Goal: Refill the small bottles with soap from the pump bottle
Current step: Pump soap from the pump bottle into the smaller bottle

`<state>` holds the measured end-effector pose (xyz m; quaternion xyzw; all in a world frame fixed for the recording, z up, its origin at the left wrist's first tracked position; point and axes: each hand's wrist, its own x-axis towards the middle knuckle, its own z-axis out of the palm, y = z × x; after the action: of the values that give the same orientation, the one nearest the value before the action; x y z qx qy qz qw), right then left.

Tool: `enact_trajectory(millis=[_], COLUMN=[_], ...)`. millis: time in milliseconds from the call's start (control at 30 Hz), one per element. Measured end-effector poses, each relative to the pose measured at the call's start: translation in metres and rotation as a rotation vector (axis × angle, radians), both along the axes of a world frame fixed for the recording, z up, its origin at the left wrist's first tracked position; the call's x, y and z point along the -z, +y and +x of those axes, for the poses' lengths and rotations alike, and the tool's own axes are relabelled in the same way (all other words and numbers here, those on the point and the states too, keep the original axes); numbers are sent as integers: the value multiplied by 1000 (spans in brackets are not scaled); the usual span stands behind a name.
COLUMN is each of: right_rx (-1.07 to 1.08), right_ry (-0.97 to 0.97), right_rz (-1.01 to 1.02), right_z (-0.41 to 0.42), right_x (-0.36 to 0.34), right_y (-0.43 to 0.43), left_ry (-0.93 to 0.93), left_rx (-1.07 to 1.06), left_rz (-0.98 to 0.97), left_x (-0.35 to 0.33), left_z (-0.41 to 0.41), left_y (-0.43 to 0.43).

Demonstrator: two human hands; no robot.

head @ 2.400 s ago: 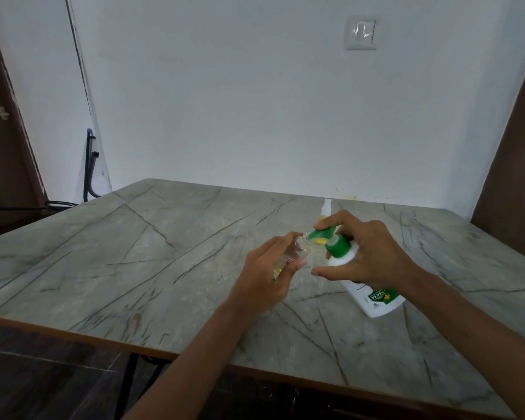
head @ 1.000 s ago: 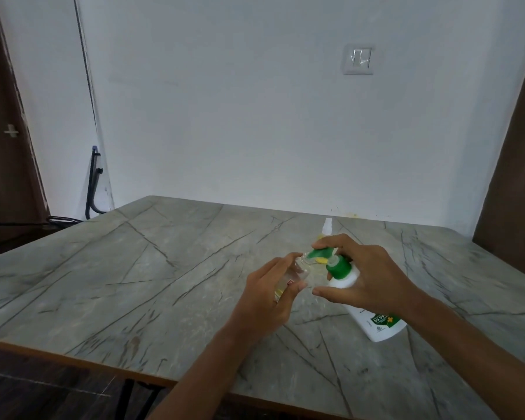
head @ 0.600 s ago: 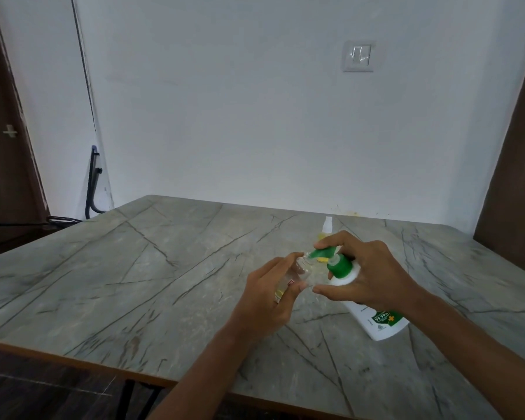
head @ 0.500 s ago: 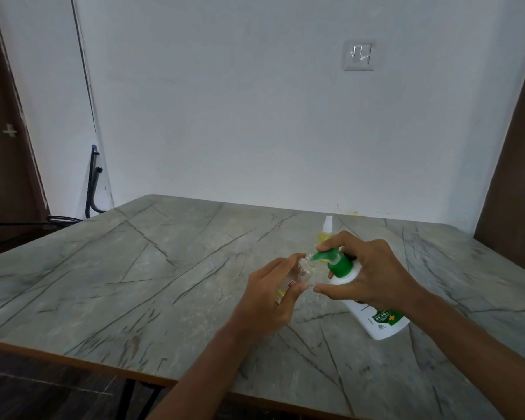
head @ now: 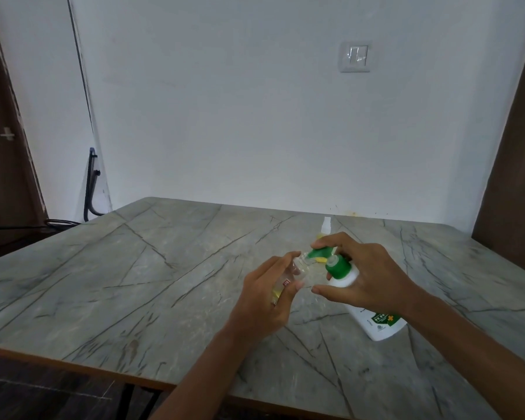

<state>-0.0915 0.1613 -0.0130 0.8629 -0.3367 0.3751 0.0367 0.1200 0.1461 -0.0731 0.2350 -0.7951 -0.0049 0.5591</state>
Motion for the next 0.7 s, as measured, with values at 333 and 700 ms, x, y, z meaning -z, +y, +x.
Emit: enact_trajectory(millis=[333, 700], right_rx=[-41, 18], right_ry=[-83, 12], right_rz=[24, 3], right_z=[-3, 0], right_x=[3, 0], right_y=[-1, 2], left_ry=[-50, -19], left_rx=[25, -6], left_rz=[-8, 15], left_x=[3, 1], left_z=[1, 1], left_y=[-1, -2])
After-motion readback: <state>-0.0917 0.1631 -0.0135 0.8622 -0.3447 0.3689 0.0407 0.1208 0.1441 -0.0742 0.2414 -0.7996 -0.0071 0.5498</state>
